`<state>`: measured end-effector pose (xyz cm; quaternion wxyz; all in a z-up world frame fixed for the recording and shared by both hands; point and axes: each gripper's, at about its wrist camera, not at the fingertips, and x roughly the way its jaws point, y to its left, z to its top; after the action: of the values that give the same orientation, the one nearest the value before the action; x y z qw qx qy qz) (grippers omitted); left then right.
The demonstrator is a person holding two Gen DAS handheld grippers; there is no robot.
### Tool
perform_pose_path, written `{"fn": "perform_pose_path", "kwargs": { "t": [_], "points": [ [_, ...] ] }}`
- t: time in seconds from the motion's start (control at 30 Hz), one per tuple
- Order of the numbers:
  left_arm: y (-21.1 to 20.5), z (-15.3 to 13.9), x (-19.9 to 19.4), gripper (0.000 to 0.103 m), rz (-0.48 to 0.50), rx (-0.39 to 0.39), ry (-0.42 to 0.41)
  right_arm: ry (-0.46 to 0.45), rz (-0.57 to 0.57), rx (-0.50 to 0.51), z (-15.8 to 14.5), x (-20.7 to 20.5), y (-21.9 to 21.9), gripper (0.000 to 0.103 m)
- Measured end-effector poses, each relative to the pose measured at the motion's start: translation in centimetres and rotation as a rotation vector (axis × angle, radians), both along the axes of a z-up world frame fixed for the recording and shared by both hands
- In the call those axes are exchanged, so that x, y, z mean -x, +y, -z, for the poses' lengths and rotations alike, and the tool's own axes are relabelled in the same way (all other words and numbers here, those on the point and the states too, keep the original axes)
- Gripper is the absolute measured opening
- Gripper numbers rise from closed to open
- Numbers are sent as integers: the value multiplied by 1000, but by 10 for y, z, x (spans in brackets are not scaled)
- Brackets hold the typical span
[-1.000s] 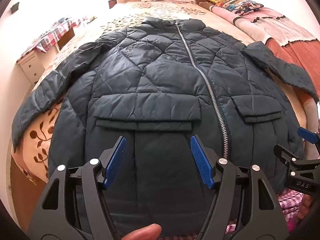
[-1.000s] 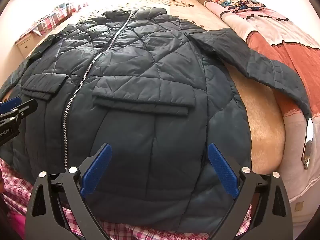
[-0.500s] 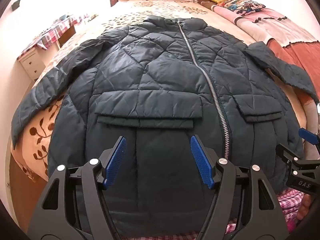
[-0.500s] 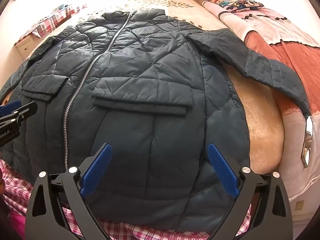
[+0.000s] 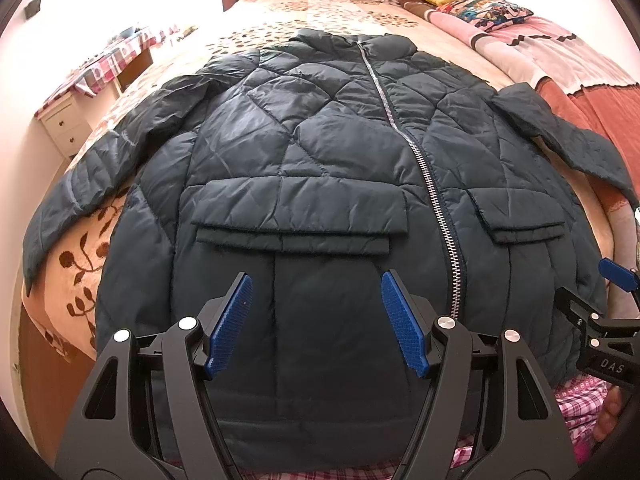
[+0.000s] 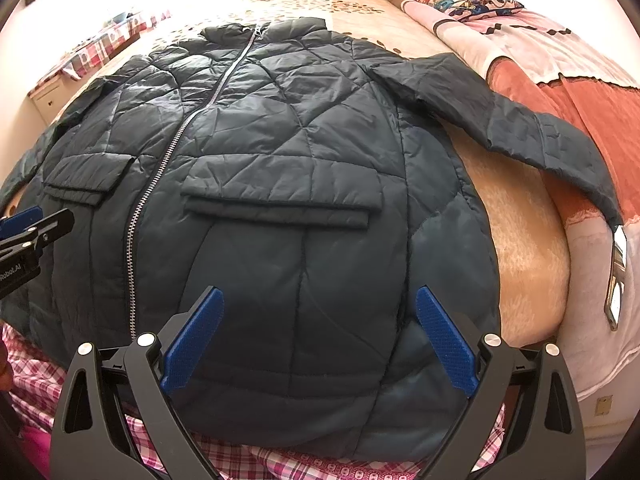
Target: Fold large clothes
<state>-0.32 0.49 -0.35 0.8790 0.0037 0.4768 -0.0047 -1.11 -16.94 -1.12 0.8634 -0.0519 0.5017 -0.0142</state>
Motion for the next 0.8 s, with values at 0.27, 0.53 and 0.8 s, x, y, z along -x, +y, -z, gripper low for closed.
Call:
{"fn": "perform_pose_path", "kwargs": {
  "t": [0.27, 0.53, 0.8],
  "points": [
    [2, 2, -1, 68, -5, 4, 4, 4, 16, -11, 1, -1, -3, 94],
    [3, 4, 0, 68, -7, 6, 13, 5, 30, -23, 2, -1, -7, 94],
    [3, 5, -1, 68, -7, 7, 17, 6, 32, -27, 3, -1, -8, 94]
  ]
}}
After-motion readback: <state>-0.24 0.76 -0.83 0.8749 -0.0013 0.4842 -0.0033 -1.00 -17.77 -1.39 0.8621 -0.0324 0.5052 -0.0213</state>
